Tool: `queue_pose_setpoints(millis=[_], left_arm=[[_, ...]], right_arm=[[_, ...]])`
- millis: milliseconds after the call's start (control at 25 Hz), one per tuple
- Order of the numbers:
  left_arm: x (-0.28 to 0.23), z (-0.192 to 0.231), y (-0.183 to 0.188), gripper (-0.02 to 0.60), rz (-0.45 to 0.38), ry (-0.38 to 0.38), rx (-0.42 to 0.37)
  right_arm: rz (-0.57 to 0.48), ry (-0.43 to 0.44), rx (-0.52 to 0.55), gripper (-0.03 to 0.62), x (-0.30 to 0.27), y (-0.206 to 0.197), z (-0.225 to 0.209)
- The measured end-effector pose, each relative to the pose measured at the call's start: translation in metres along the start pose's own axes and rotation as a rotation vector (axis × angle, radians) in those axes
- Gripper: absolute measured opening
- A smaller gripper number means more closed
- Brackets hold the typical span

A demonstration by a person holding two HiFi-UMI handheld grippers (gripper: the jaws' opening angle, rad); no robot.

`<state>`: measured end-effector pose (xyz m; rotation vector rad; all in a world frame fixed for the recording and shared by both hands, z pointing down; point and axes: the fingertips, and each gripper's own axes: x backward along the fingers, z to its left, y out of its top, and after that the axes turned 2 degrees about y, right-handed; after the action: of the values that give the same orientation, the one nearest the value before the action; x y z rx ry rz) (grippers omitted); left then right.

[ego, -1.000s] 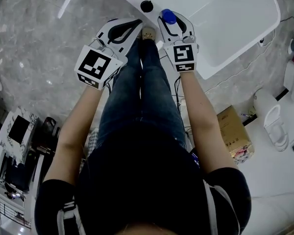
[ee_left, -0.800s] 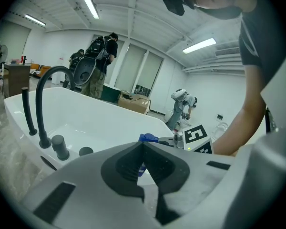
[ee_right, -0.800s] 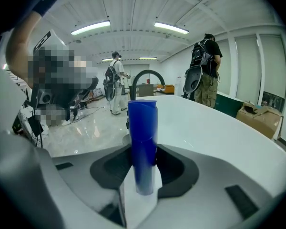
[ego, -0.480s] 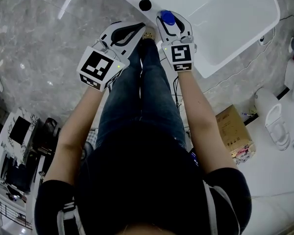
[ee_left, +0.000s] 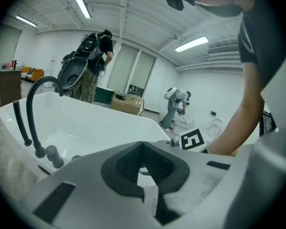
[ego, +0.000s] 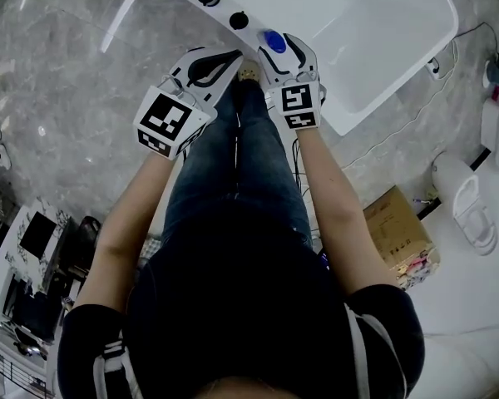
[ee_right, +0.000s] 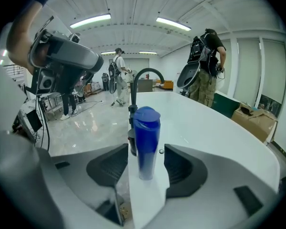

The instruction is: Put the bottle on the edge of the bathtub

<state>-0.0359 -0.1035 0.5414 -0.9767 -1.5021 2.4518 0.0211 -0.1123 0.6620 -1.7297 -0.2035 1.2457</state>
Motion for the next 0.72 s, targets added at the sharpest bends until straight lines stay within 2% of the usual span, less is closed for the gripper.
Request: queue_pose_setpoints(millis=[200, 400, 440, 520, 720], left_arm=[[0.011, -0.013, 0.022, 0.023, -0.02, -0.003, -0.039], [0.03, -0.025, 0.055, 0.023, -0.057, 0.01, -0.071], [0.035, -0.028, 0.064, 0.023, -0.069, 0.013, -0.078], [0.041, -0.031, 0.082, 0.023, -0.103, 0.021, -0.096], [0.051, -0.035, 0.122, 0.023, -0.195, 0.062, -0.145]], right_arm=[[-0.041, -0.038, 0.004, 0.238, 0.037, 0.022, -0.001], [-0.129, -0.113, -0.039, 0.231, 0.099, 0.062, -0.005], [-0.15, -0.136, -0.049, 0.2, 0.112, 0.073, -0.007], [-0.189, -0.184, -0.064, 0.062, 0.134, 0.095, -0.016], [-0.272, -0.23, -0.143, 0.026, 0.171, 0.144, -0.038]])
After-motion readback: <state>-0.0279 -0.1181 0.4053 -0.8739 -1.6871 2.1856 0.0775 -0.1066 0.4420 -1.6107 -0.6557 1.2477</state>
